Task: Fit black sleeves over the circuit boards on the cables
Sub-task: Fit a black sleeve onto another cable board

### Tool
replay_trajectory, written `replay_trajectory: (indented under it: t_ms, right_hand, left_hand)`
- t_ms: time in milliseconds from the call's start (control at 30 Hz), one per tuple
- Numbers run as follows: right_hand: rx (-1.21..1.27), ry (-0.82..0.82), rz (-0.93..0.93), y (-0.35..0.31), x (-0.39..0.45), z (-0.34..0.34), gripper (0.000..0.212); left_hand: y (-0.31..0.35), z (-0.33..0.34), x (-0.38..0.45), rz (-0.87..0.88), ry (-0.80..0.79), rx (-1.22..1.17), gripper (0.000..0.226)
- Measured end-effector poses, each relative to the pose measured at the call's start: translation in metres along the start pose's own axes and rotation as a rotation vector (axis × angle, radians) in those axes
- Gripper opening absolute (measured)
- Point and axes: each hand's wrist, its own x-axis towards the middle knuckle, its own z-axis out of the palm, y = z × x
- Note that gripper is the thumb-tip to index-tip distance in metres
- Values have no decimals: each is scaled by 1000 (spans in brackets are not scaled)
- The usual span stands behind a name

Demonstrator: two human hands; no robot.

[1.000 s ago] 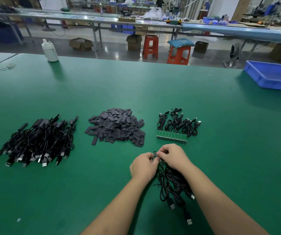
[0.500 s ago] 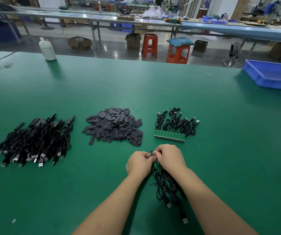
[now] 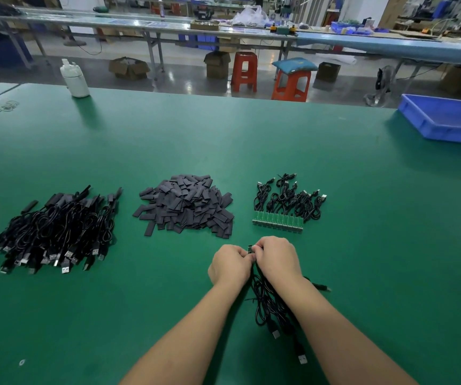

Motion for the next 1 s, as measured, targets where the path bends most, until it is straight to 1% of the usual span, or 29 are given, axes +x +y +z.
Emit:
replay_trajectory:
  t_ms: [67,133,200,267,333,400,467,500,533,567,667,700,767,833,867,933,967,1000]
  right_hand:
    - [5,-10,-6,2,1,-1,23]
    - [28,-38,-2,9,4,-5,21]
    - [39,-53,-1,24,9,-12,20]
    - [37,-72,-26,41,15,-19,21]
    - [-2,-96,-70,54,21,-26,22]
    - [-95,-73,-106,61,24,-30,24]
    - [-110,36,-151,57,24,-30,31]
    - [-40,96,-172,50,21,-28,32]
    - [80,114,-180,40,18,-27,29]
    - [224,65,-167,27,13,-25,27]
    - [683,-271,-68,-14,-4,-11,25]
    - [822,-324,-28,-24,-10,-4,21]
    - [1074,-345,40,-40,-21,9,14]
    - [1187,-293,95,-49,-27,19,19]
    - [1209,-262,121,-52,-27,22,17]
    - [1222,-235,155,-54,-25,24,16]
    - [1205,-235,161,-53,-23,24,17]
    - [1173,-239,163,-51,-21,24,18]
  left_hand:
    - [-2,0,-1,16,18,-30,34]
    - [-8,-3,2,62,4,-129,35]
    - [-16,-10,6,110,-68,-317,33]
    - [-24,-23,9,85,-172,-577,26]
    - [-32,-37,13,44,-270,-754,19]
    - [-39,-48,15,37,-314,-787,15]
    - [-42,-55,16,69,-319,-746,14]
    - [-42,-56,16,95,-311,-709,16]
    - [-40,-57,16,119,-300,-681,19]
    - [-38,-59,16,135,-290,-672,21]
    - [-32,-62,17,164,-250,-699,25]
    - [-31,-65,18,176,-211,-684,27]
    - [-33,-68,21,201,-123,-611,34]
    - [-38,-72,26,201,-99,-569,37]
    - [-41,-74,28,193,-108,-555,37]
    - [-47,-76,31,180,-114,-517,38]
    - [-49,-78,33,177,-90,-507,37]
    - [-52,-82,37,179,-30,-473,35]
